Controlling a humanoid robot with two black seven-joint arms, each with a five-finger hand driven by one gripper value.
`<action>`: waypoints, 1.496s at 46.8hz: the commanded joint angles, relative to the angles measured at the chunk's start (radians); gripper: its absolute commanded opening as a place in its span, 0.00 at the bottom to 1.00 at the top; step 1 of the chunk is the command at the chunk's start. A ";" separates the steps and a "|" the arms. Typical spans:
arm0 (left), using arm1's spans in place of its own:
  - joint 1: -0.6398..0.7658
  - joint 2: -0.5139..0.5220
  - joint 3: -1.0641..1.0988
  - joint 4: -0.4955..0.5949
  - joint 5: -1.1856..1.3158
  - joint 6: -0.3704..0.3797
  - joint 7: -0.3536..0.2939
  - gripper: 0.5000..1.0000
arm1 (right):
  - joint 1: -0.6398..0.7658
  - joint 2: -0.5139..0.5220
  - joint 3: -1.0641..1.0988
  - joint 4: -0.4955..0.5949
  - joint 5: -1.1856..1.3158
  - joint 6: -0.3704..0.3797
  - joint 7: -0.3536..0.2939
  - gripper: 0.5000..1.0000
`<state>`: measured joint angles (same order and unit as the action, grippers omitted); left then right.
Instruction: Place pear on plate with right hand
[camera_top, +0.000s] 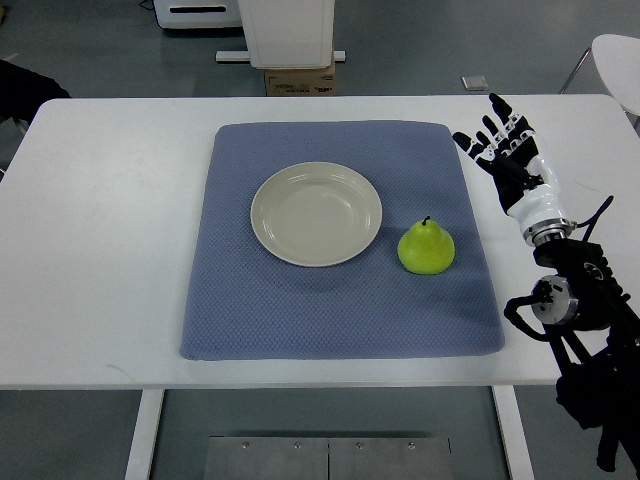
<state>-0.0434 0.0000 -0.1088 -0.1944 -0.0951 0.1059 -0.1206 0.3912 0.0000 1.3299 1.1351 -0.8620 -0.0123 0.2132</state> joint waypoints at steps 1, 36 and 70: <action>0.000 0.000 0.000 0.000 0.000 0.000 0.001 1.00 | 0.000 0.000 0.000 0.000 0.000 0.000 0.003 1.00; 0.002 0.000 0.000 0.001 0.000 0.000 0.001 1.00 | 0.023 0.000 -0.014 0.008 0.001 0.002 0.015 1.00; 0.002 0.000 0.000 0.001 0.000 0.000 0.001 1.00 | 0.028 0.000 -0.029 0.009 0.000 -0.005 0.057 1.00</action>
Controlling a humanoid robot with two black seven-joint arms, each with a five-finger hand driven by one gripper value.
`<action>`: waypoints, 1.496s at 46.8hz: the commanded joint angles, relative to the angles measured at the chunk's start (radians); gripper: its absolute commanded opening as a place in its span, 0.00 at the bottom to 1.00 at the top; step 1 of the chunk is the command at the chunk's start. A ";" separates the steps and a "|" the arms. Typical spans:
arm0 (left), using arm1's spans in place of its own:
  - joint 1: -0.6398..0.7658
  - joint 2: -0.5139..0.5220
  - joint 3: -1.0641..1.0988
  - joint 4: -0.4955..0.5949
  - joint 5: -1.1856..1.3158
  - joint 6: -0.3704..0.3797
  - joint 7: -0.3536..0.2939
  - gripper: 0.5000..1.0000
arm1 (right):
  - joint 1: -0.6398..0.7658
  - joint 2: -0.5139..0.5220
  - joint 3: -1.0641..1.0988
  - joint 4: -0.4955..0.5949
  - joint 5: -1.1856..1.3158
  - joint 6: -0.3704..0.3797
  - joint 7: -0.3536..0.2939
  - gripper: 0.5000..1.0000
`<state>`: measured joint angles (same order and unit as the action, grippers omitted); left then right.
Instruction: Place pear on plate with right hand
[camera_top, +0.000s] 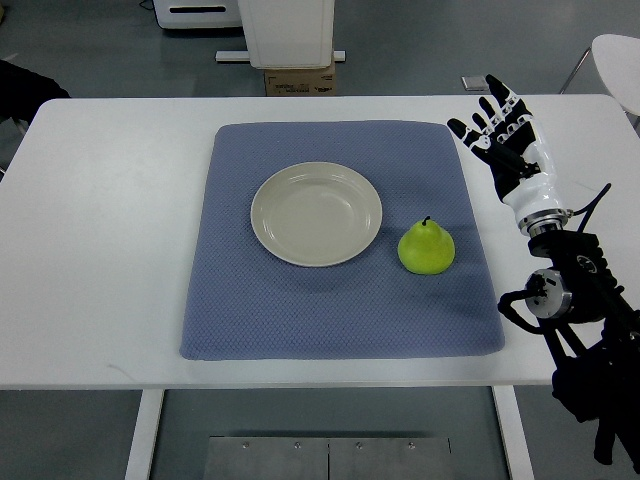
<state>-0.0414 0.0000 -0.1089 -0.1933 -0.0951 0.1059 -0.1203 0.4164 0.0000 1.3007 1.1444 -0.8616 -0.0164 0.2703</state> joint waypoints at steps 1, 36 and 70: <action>0.000 0.000 0.000 0.000 0.000 0.000 0.001 1.00 | 0.004 0.000 0.000 0.000 -0.001 0.000 0.000 1.00; 0.000 0.000 0.001 0.000 0.000 0.000 -0.001 1.00 | 0.022 -0.027 -0.040 -0.005 0.114 -0.008 0.038 1.00; 0.000 0.000 0.000 0.000 0.000 0.000 -0.001 1.00 | 0.084 -0.405 -0.428 -0.002 0.300 0.024 0.052 1.00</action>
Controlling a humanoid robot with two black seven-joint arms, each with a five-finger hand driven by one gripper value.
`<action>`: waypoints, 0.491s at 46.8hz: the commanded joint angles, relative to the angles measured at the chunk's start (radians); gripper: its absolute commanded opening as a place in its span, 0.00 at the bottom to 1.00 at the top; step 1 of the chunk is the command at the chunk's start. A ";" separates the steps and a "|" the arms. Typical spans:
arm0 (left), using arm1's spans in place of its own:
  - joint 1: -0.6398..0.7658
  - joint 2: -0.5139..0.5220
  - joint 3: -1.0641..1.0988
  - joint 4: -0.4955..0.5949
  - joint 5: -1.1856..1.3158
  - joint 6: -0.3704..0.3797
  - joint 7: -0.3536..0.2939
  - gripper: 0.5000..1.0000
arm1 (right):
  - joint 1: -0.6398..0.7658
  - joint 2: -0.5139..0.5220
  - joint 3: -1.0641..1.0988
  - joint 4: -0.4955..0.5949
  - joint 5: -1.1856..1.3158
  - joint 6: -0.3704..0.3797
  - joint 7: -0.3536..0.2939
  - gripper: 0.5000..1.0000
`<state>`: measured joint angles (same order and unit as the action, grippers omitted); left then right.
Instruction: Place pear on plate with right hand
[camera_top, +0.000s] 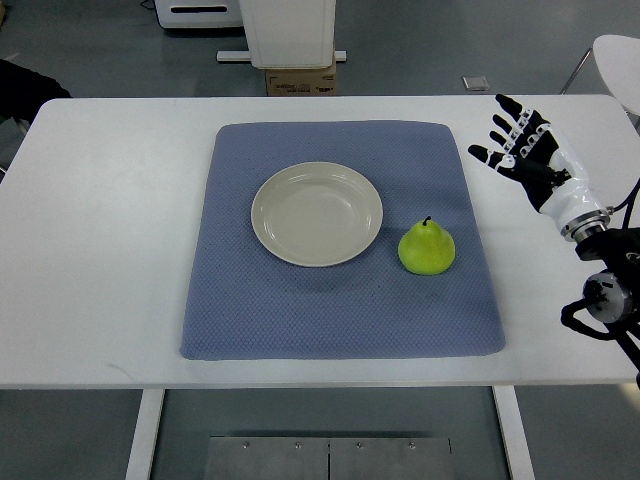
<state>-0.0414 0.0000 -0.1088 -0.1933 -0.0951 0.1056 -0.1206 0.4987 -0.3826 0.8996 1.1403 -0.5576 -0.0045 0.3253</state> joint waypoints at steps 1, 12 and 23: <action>0.000 0.000 0.001 0.000 0.000 0.000 0.001 1.00 | 0.001 -0.033 -0.040 0.002 -0.007 0.023 -0.003 1.00; 0.000 0.000 0.000 0.000 0.000 0.000 -0.001 1.00 | 0.017 -0.087 -0.087 0.002 -0.016 0.057 0.008 0.99; 0.000 0.000 0.000 0.000 0.000 0.000 -0.001 1.00 | 0.014 -0.108 -0.105 0.038 -0.140 0.096 0.014 0.92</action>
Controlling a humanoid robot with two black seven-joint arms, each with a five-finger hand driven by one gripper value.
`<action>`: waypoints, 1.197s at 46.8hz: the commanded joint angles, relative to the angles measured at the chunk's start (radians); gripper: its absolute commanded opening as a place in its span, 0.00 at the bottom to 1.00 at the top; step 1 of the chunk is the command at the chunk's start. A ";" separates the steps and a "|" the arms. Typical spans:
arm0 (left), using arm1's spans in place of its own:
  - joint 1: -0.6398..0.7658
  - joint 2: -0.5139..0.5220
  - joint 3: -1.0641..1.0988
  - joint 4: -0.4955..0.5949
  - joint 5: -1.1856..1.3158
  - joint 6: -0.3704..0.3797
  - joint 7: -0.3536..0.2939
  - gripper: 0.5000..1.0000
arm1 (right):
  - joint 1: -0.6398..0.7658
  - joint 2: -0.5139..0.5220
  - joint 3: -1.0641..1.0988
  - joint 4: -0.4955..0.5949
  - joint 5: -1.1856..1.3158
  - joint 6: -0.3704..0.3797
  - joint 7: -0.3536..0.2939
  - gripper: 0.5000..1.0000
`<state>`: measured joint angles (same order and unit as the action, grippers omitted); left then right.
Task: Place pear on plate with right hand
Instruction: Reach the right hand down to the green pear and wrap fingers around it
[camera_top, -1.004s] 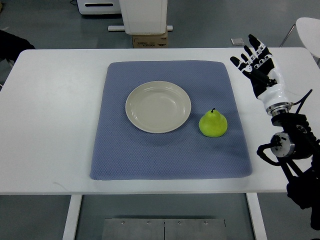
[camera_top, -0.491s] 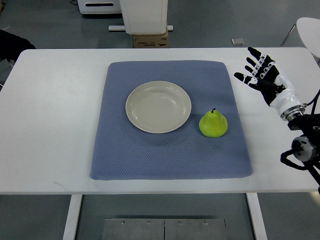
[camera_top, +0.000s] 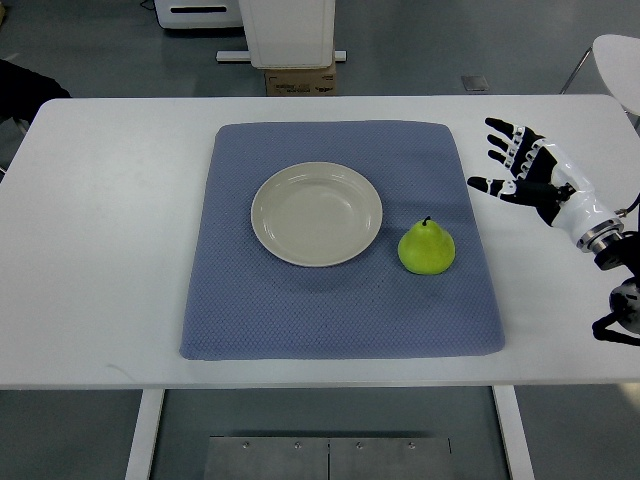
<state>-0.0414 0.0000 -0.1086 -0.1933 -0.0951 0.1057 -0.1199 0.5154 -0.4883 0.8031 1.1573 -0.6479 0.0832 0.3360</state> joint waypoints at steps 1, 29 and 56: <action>0.000 0.000 0.000 0.000 0.000 0.000 0.000 1.00 | -0.003 -0.003 -0.012 0.028 -0.068 0.007 0.005 0.92; 0.000 0.000 0.000 0.000 0.000 0.000 -0.001 1.00 | 0.005 0.054 -0.137 0.055 -0.219 -0.005 0.031 0.90; 0.000 0.000 0.000 0.000 0.000 0.000 0.000 1.00 | 0.008 0.091 -0.222 -0.005 -0.305 -0.111 0.104 0.85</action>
<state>-0.0414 0.0000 -0.1089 -0.1933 -0.0951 0.1060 -0.1204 0.5223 -0.4024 0.5905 1.1640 -0.9479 -0.0177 0.4322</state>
